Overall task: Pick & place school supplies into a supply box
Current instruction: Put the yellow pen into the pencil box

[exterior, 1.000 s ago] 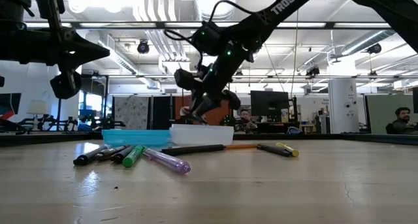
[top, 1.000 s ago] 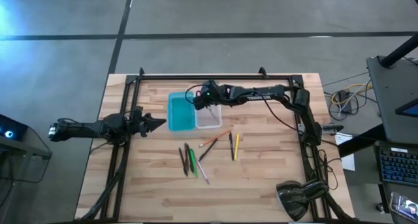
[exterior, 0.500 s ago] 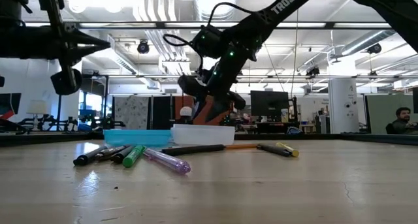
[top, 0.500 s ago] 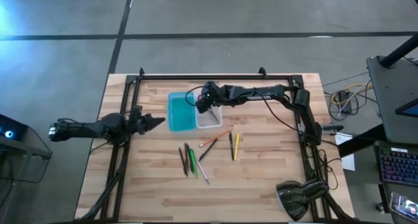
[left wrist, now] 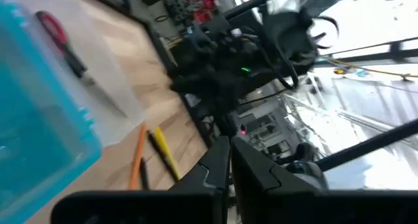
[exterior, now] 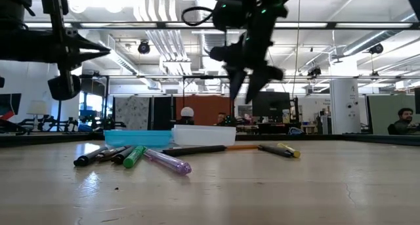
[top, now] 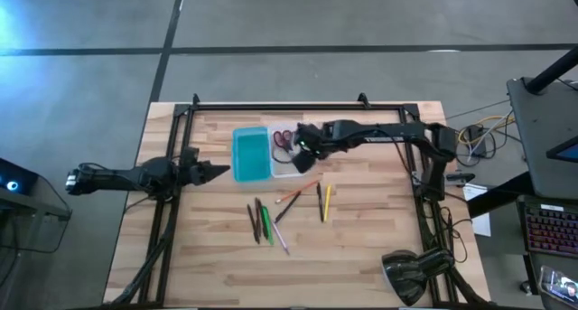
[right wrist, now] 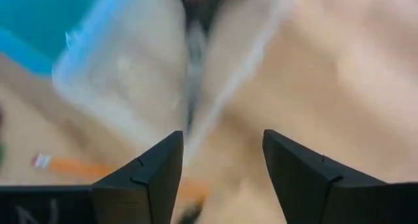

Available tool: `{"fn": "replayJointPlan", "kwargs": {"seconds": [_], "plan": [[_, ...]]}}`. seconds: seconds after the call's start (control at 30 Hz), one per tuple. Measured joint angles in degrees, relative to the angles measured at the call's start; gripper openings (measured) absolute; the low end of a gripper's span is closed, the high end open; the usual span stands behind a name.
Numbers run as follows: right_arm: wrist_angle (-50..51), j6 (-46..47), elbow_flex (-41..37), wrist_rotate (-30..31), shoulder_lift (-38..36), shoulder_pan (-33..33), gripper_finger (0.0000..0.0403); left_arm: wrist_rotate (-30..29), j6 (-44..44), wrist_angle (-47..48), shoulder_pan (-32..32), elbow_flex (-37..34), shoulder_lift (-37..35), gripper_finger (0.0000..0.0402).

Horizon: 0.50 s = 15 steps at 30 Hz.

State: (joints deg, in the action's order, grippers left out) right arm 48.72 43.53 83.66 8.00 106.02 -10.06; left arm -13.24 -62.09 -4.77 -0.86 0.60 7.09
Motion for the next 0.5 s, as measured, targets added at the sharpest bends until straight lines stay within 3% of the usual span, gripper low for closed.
{"fn": "replayJointPlan", "kwargs": {"seconds": [0.23,0.5], "plan": [[1.57,20.83,-9.29,-7.82,-4.46,7.05,0.0209,-0.32,-0.06,-0.23,0.00,0.00,1.44,0.0000],[-1.71,38.97,-14.62,-5.45,-2.96,14.68,0.0243,-0.25,0.49,-0.20,0.00,0.00,1.70,0.0000]]}}
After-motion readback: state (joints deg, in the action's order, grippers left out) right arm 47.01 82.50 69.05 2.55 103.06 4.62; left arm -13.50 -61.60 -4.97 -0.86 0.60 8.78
